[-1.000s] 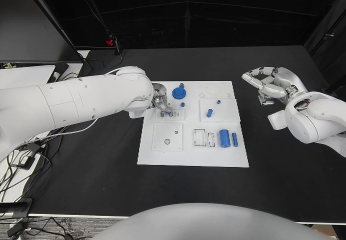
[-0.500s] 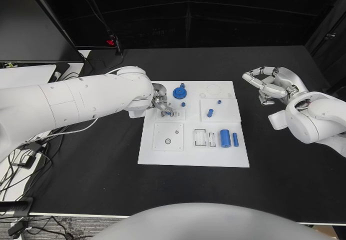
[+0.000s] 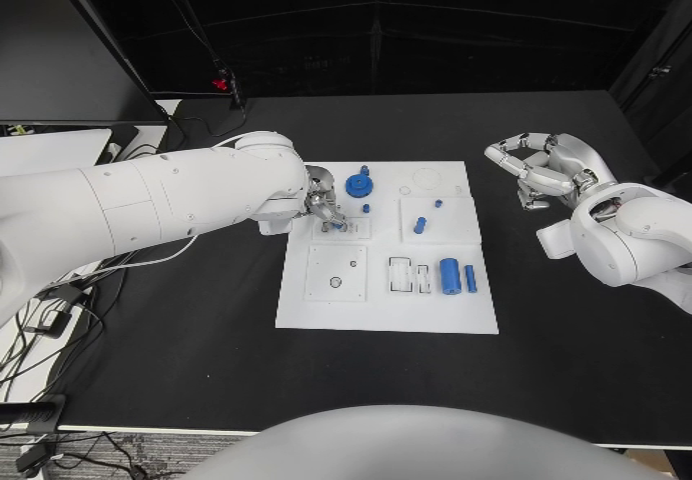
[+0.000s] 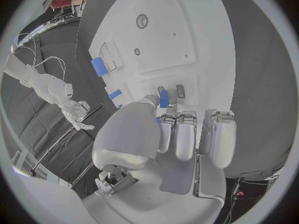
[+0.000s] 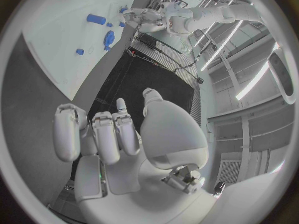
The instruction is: Assemble the parts on the task board
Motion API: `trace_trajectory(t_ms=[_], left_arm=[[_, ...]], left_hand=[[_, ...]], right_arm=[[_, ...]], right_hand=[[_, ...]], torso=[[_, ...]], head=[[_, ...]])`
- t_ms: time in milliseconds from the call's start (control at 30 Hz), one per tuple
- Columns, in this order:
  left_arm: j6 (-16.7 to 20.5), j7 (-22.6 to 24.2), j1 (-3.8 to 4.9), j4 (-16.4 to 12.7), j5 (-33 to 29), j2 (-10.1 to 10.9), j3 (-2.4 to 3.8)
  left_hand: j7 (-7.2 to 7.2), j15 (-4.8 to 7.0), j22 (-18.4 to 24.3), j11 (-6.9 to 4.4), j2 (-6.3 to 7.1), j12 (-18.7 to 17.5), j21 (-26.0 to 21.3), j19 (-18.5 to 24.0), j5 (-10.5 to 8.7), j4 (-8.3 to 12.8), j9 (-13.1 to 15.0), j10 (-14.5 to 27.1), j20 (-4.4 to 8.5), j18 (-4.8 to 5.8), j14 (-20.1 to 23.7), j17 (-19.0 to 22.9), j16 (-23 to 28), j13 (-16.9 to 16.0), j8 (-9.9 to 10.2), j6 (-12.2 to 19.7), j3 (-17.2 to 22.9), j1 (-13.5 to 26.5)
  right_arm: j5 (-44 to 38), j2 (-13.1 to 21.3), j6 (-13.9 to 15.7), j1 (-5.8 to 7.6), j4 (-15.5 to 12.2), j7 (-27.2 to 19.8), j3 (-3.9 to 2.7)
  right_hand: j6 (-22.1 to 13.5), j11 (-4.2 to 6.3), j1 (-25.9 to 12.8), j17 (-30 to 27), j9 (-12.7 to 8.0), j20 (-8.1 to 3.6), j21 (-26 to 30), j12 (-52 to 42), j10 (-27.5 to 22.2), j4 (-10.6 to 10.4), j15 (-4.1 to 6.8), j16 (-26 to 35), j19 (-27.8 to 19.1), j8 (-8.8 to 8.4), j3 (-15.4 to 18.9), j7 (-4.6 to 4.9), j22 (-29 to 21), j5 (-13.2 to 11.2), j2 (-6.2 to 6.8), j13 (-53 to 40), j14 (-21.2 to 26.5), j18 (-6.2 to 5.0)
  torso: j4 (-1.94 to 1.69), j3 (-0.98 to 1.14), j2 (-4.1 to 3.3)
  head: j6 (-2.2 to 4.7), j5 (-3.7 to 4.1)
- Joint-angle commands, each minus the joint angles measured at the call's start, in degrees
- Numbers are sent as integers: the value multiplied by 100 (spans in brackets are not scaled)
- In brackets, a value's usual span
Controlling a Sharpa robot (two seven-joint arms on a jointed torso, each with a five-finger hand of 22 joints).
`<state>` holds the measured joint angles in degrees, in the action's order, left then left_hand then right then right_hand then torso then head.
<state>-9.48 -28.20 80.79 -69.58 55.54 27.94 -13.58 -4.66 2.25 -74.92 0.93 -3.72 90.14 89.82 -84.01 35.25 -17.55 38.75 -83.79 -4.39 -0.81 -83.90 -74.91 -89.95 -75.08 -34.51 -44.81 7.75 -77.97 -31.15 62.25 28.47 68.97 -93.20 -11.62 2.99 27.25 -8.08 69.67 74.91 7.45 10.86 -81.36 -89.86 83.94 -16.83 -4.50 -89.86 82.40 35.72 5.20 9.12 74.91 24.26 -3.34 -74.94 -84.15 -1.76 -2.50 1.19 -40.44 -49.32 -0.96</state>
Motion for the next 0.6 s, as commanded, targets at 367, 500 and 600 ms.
trace_trajectory(t_ms=[367, 500, 600], left_arm=[[-189, 7, -12, -26, -12, 1, -4], [-190, 0, -13, -16, -12, -8, -4], [-182, 5, -13, -5, -12, -17, -4]], left_hand=[[36, 31, -1508, -13, -71, -14, 18, -599, -38, 69, 1, -621, 25, 81, -610, -1509, -5, -1492, -17, 22, 119, 14], [34, 30, -1508, -12, -75, -14, 18, -599, -45, 69, 2, -621, 25, 81, -610, -1509, -5, -1492, -14, 25, 122, 21], [34, 30, -1508, -11, -76, -14, 18, -599, -47, 69, 2, -621, 24, 81, -610, -1509, -5, -1492, -14, 26, 124, 22]], right_arm=[[-8, -2, -5, 5, -10, -42, -3], [-8, -5, -6, 5, -9, -42, -3], [-8, -9, -10, 5, -8, -41, -3]], right_hand=[[-22, -44, 16, 1509, -5, 18, 30, -14, 606, 13, -38, -14, -34, 23, 33, 371, 1146, -8, -27, -1506, -585, -97], [-27, -45, 4, 1509, -9, 20, 33, -14, 606, 11, -39, -14, -36, 36, 45, 373, 1145, -7, -46, -1506, -585, -98], [-27, -45, 4, 1509, -9, 20, 33, -14, 606, 11, -39, -14, -36, 36, 45, 373, 1145, -7, -46, -1506, -585, -98]], torso=[[-5, 4, 0], [-9, 4, 0], [-1, 0, -3]], head=[[-4, 6], [-5, 5], [-1, -1]])
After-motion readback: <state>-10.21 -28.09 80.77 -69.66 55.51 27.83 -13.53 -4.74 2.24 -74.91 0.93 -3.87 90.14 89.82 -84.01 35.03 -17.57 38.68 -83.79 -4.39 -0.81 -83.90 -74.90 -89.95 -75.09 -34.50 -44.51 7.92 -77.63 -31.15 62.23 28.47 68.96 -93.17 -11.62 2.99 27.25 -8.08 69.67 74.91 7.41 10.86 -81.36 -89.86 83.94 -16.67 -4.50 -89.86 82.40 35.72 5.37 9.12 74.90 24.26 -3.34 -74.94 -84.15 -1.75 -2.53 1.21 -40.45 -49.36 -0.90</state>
